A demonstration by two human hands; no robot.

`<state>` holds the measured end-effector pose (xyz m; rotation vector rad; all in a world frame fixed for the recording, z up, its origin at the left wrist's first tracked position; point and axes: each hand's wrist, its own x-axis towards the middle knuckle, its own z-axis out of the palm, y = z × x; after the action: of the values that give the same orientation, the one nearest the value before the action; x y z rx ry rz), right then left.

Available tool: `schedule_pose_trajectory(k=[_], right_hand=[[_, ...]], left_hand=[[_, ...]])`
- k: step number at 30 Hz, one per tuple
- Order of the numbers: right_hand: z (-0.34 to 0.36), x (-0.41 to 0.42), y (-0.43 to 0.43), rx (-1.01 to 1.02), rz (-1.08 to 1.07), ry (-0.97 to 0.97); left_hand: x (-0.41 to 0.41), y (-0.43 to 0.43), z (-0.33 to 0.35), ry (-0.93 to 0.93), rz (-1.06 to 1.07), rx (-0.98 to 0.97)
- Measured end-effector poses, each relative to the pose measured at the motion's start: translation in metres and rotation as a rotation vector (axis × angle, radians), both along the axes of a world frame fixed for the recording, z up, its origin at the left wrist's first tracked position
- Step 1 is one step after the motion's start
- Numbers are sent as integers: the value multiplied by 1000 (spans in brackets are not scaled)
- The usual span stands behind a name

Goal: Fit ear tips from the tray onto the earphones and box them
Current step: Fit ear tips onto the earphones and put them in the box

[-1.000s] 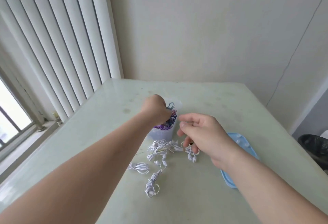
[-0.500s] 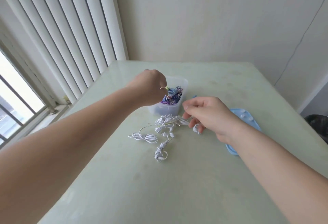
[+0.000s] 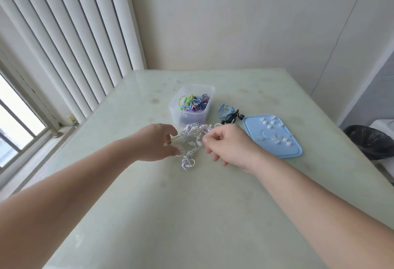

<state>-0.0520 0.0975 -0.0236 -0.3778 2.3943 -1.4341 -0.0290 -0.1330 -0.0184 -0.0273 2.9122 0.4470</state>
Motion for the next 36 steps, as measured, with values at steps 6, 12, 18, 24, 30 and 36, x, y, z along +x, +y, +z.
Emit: schedule_pose_trajectory(k=[6,12,18,24,30,36], right_hand=[[-2,11,19,24,-3,19],[2,16,19,-74,-39,34],[13,15,24,-271,-137,14],[20,11,54,-342,-128,99],[13,4,83,-564,146,-61],[-1,-16,99,-475,201,-235]], left_hand=[[8,6,8,-9,40,117],[4,20,55,163,180,484],[8,45,91,118,97,916],[23,86,84,-130,-52,1167],[19,123,56,-269,22,1416],[-3,134,36,-251,155,1634]])
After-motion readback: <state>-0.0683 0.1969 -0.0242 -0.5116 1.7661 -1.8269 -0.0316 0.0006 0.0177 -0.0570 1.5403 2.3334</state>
